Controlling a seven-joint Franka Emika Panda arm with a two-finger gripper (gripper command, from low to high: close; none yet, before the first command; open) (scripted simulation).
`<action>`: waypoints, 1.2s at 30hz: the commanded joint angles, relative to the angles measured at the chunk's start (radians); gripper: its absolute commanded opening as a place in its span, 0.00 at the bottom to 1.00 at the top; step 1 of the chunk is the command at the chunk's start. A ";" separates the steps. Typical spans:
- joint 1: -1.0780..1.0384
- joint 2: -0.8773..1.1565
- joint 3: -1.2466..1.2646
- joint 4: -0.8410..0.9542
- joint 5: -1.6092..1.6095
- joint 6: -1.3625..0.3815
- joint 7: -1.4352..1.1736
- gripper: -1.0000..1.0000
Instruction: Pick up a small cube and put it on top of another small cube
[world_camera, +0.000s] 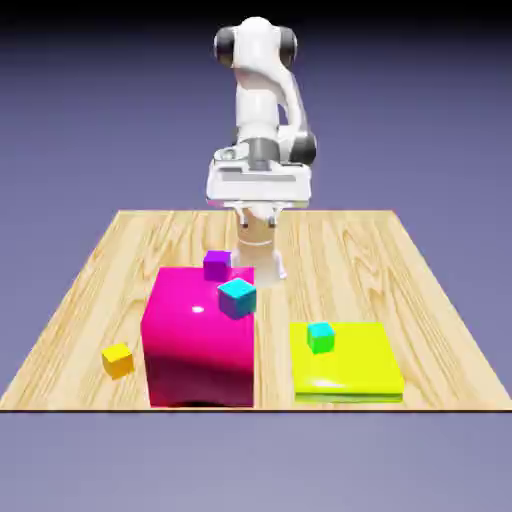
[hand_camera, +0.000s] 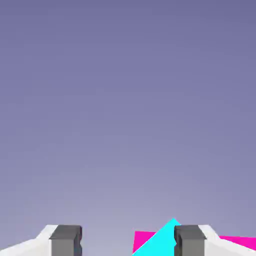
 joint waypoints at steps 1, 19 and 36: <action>-0.008 0.036 -0.018 0.029 0.015 -0.032 0.000 0.50; -0.162 0.689 -0.380 0.555 0.283 -0.605 0.012 0.50; -0.142 1.213 -0.593 0.949 0.464 -1.092 -0.040 0.50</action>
